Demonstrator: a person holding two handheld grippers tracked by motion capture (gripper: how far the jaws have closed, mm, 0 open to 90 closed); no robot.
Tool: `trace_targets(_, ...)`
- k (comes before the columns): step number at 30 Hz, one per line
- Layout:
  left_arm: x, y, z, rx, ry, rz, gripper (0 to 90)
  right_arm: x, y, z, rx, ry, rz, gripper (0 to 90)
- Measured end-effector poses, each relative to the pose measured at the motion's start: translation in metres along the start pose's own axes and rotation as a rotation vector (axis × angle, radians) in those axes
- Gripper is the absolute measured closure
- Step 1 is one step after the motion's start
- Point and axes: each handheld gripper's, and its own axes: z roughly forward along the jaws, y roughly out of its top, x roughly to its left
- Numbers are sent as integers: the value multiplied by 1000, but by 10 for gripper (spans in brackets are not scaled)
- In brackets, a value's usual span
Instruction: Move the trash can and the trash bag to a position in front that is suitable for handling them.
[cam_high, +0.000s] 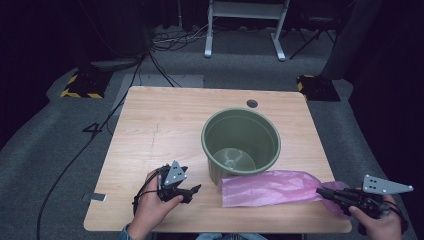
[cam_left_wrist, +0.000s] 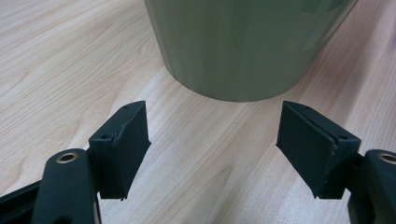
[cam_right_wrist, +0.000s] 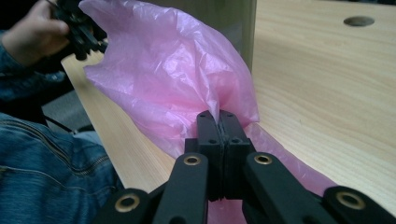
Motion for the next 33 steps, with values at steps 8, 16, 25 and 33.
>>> trace_targets(8, 1, 1, 2, 1, -4, 2, 252, 4, 10, -24, -23, 3, -11, 900)
trace_targets(16, 3, 2, 5, 0, -12, 2, 252, 12, 17, -53, -46, -19, -15, 900)
trace_targets(25, 3, 2, 7, 2, -16, -3, 252, 13, 30, -77, -96, -41, -26, 900)
trace_targets(33, 5, 0, 8, 3, -19, -14, 252, 7, 40, -84, -125, -67, -23, 900)
